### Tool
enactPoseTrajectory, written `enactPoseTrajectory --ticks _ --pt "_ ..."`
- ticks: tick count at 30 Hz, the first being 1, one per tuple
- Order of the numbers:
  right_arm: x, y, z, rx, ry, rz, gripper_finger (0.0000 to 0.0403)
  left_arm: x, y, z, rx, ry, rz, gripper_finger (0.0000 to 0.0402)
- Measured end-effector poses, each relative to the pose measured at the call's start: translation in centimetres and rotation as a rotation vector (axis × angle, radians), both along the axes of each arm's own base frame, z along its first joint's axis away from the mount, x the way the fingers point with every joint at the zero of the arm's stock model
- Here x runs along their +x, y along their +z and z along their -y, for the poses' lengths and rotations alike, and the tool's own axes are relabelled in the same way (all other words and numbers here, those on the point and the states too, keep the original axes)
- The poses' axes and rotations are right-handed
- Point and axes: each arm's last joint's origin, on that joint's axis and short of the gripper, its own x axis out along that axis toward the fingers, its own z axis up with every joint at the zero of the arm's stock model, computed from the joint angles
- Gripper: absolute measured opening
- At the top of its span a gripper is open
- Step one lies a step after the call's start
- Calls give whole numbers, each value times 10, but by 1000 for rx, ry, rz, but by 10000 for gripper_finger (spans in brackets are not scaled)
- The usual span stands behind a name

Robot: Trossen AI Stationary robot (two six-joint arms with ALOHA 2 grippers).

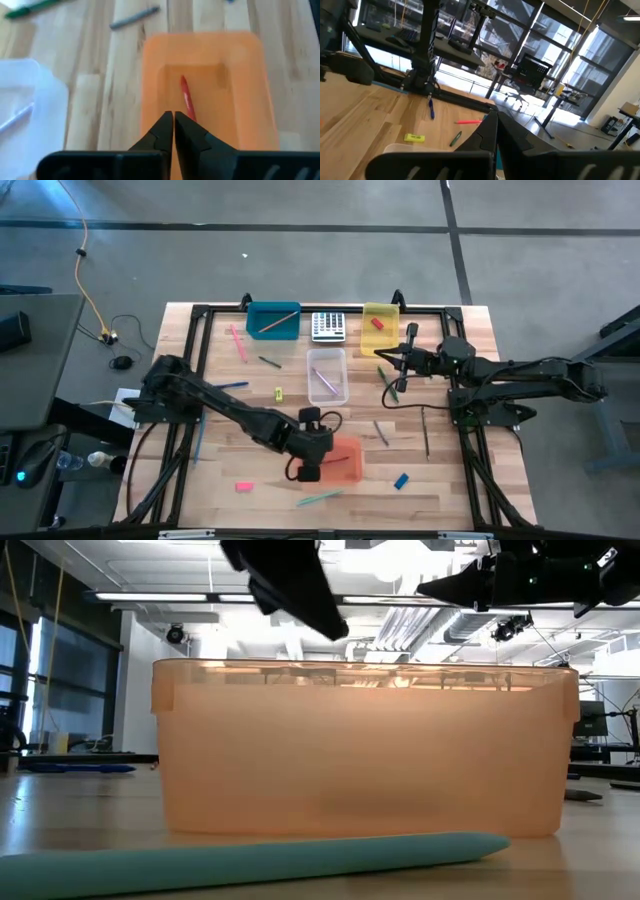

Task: Sort crayons/erasers/pens/pencils in bins
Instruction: Put the blue eraser into the yellow bin

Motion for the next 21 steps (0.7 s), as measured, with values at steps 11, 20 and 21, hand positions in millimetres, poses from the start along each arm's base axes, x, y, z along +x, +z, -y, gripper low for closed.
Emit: enactPoseTrajectory --ticks 11,20,21 --pt "3 -3 4 -5 -32 -19 0 -47 -21 -27 -69 -6 282 2" --pt "15 -7 13 164 -196 -180 0 -92 -44 -70 -127 -10 536 0" --pt "17 -6 13 178 -212 -190 0 -98 -48 -76 -137 -9 556 0"
